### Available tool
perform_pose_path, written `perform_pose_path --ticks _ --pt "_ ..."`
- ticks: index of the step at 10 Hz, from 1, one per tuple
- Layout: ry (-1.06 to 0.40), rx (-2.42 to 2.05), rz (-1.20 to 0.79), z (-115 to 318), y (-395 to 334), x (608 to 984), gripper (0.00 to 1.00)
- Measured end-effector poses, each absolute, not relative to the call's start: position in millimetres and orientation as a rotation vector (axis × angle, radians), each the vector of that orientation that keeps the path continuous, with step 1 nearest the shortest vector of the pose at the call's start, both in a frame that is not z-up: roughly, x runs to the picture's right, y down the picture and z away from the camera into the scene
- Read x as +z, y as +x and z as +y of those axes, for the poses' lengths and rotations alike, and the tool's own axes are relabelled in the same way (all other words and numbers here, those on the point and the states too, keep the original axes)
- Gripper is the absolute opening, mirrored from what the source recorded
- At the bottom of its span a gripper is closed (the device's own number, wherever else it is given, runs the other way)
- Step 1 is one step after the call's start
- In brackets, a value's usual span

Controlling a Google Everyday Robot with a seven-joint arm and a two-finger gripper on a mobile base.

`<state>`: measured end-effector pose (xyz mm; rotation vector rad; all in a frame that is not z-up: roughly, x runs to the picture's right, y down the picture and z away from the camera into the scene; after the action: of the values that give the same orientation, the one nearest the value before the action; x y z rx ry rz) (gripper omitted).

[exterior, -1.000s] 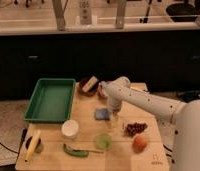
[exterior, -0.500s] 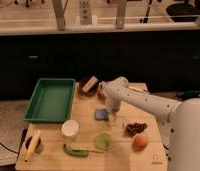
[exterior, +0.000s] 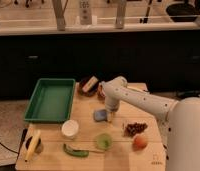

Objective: Wipe tray with sponge

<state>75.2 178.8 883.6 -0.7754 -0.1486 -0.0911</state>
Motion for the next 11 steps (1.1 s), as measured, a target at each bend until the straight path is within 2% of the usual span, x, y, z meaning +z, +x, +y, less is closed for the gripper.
perform_pose_path --ticks 2,11 --pt "-0.775 -0.091 -0.148 178 76 883 0.03" --pt "-0.739 -0.094 -0.138 161 85 857 0.02"
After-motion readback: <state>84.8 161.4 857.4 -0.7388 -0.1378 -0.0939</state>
